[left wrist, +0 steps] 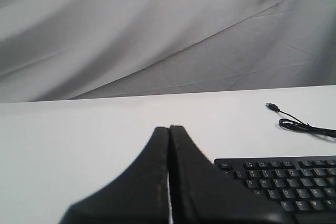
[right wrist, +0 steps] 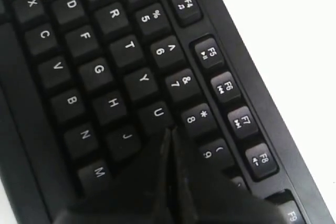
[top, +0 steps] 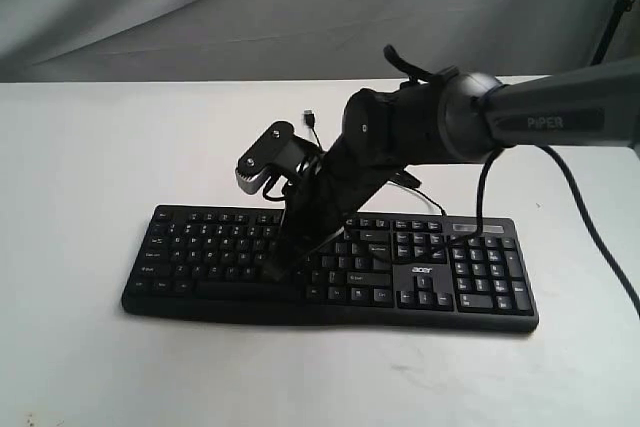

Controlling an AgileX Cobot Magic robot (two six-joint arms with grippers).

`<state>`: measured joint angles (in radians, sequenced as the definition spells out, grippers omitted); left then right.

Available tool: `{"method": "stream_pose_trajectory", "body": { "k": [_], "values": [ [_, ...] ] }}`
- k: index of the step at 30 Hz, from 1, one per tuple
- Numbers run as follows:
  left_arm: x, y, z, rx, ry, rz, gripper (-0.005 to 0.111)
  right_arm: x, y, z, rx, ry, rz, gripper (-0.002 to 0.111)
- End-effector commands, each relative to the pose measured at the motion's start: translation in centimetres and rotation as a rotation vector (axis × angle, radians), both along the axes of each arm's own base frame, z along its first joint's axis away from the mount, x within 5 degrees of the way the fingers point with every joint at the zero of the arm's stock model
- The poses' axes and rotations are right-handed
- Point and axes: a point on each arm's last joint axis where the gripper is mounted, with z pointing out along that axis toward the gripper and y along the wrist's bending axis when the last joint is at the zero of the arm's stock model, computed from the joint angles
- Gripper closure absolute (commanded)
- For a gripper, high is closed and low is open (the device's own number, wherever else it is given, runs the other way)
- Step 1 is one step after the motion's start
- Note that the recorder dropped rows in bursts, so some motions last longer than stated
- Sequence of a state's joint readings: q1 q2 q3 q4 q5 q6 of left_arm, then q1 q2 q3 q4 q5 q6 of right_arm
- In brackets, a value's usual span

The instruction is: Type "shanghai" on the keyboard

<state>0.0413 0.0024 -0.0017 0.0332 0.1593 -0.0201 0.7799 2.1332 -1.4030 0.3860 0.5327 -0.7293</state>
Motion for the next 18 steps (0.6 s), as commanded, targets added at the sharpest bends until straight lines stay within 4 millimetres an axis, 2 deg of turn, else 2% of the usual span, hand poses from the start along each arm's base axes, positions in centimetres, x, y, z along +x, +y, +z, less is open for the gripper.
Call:
{"method": "stream_pose_trajectory", "body": {
  "k": [1,13,18],
  "values": [
    [-0.01,-0.04,0.01,-0.002,-0.007,-0.006,0.107,0.14,-0.03,-0.11,0.008,-0.015,-0.003,0.108],
    [-0.01,-0.04,0.01,-0.002,-0.007,-0.006,0.107,0.22,0.01,-0.16,0.01,-0.025,0.0,0.108],
    [-0.01,-0.04,0.01,-0.002,-0.007,-0.006,0.107,0.17,0.02,-0.93,0.0,-0.005,-0.003,0.108]
  ]
}}
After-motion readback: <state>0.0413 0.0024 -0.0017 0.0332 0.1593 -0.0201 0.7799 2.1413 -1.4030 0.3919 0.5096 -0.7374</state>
